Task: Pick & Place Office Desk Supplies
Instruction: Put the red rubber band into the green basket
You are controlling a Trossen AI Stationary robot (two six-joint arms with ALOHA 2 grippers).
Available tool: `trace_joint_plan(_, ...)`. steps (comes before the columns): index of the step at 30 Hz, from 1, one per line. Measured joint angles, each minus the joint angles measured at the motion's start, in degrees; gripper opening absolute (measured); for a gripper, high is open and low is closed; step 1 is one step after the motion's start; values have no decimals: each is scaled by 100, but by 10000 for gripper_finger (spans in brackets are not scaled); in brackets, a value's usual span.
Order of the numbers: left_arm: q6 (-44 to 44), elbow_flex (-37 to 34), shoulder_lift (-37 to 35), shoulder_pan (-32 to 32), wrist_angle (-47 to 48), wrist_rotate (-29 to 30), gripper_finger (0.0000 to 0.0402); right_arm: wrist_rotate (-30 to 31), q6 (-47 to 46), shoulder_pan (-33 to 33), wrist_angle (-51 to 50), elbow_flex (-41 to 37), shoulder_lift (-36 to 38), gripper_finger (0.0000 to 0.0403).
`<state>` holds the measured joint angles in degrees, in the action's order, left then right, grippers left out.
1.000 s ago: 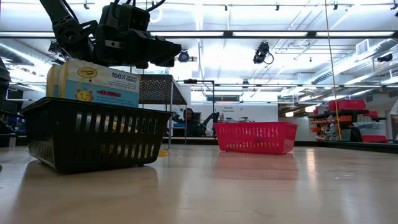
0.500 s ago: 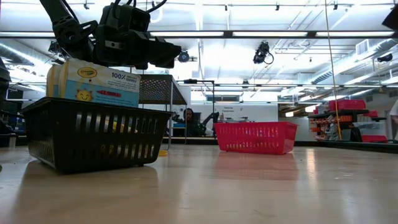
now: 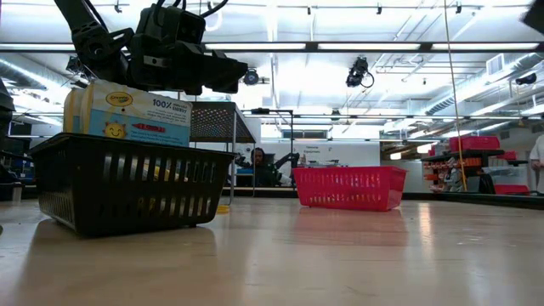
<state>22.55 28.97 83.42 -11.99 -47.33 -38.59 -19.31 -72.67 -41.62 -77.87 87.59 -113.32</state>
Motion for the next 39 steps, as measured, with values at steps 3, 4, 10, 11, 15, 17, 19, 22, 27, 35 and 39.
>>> trace_joint_plan(3,1,0,0,0,0,0,127,-254,-327,-44,7,-2,-2,233)
trace_joint_plan(4,2,0,-1,0,0,0,127,-400,-418,-52,7,-2,-2,233)
trace_joint_plan(10,20,0,0,0,0,2,127,-1516,-755,-64,-807,0,-2,233)
trace_joint_plan(11,20,0,0,0,0,1,127,-1619,-798,-66,-1012,0,-2,233)
trace_joint_plan(15,22,0,0,0,0,2,127,-1610,-756,-68,-1173,-8,-2,233)
trace_joint_plan(17,45,0,0,0,0,1,127,-1511,-728,-65,-1146,-20,-2,233)
trace_joint_plan(19,48,0,0,0,2,2,127,-1413,-687,-41,-997,-20,-2,233)
trace_joint_plan(22,50,0,0,0,2,2,127,-1142,-552,-29,-598,-20,-2,233)
trace_joint_plan(27,59,0,0,0,4,2,127,-917,-339,23,-942,-24,-28,233)
trace_joint_plan(35,81,0,0,0,27,2,127,-721,-342,104,-1065,-451,-87,233)
trace_joint_plan(39,85,0,0,0,52,2,127,-1688,-221,97,-834,-735,-102,233)
